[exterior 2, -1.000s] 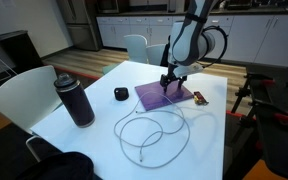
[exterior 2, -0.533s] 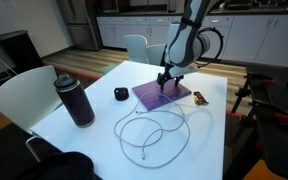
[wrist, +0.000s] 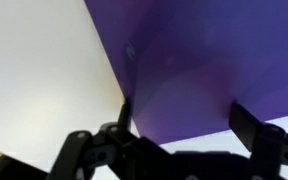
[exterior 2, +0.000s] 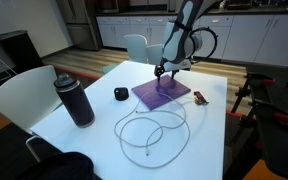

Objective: Move the book to the right back corner

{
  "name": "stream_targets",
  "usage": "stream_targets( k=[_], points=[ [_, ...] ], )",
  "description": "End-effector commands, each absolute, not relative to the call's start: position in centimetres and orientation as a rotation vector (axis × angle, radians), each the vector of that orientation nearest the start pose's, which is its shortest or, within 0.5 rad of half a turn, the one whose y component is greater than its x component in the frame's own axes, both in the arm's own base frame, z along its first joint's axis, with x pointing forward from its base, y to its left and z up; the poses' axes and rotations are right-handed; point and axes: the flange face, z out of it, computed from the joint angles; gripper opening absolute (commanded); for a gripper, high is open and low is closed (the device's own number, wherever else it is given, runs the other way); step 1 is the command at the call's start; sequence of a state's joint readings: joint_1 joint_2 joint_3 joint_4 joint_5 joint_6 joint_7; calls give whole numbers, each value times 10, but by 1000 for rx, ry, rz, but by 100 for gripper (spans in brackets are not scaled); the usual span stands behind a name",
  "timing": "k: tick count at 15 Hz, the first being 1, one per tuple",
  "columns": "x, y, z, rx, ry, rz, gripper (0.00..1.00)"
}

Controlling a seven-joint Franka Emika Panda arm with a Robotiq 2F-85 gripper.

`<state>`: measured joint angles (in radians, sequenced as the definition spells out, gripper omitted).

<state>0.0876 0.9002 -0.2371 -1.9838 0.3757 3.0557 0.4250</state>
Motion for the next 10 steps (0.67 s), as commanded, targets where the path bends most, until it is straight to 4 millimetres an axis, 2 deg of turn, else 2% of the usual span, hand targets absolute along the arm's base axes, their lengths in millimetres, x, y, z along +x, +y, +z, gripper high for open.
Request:
stream_targets(
  k=[1,4,7,10],
  points=[
    [582,-110,55,-2881,1274,-406,100],
    [565,-85,94,-2865,1147,-292,100],
    [547,-73,130,-2882,1053,-193,100],
    [538,-65,148,-2909,934,0,100]
  ],
)
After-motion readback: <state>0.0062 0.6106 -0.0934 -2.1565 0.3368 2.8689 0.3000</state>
